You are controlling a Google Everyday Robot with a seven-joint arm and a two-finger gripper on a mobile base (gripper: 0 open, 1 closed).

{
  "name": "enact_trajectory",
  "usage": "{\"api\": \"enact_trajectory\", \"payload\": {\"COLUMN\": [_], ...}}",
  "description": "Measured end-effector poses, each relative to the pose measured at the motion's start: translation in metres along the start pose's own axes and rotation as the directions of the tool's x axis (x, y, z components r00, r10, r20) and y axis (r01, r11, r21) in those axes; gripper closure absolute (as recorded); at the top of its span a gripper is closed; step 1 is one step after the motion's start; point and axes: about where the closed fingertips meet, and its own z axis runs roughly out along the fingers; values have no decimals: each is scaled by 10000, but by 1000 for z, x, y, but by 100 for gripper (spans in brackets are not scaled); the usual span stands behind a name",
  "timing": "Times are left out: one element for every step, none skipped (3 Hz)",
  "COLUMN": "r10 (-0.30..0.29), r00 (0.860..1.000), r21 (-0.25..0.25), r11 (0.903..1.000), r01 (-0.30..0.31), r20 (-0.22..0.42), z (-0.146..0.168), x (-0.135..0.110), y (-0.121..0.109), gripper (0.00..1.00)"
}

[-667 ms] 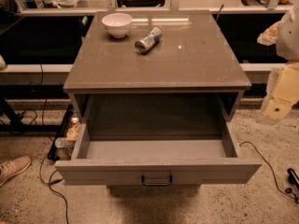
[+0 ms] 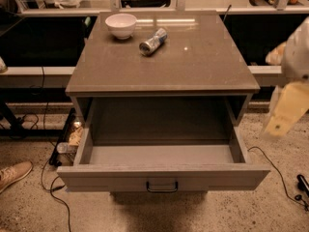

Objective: Close top drawer

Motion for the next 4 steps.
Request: {"api": "enact_trajectory", "payload": {"r10": [1363,2273,3310,3784], "r00": [9907,9731,9417,9230], "r21": [-600,-655,-644,-686], "r11": [9889,9711,9401,9212], "r01": [-1359,-2293,-3346,-3829], "r20": [25,-365,-611,-703], "z": [57,97,126,141], "x": [22,35,56,69], "y": [12,24,42,54], "gripper": [0,0,25,49]}}
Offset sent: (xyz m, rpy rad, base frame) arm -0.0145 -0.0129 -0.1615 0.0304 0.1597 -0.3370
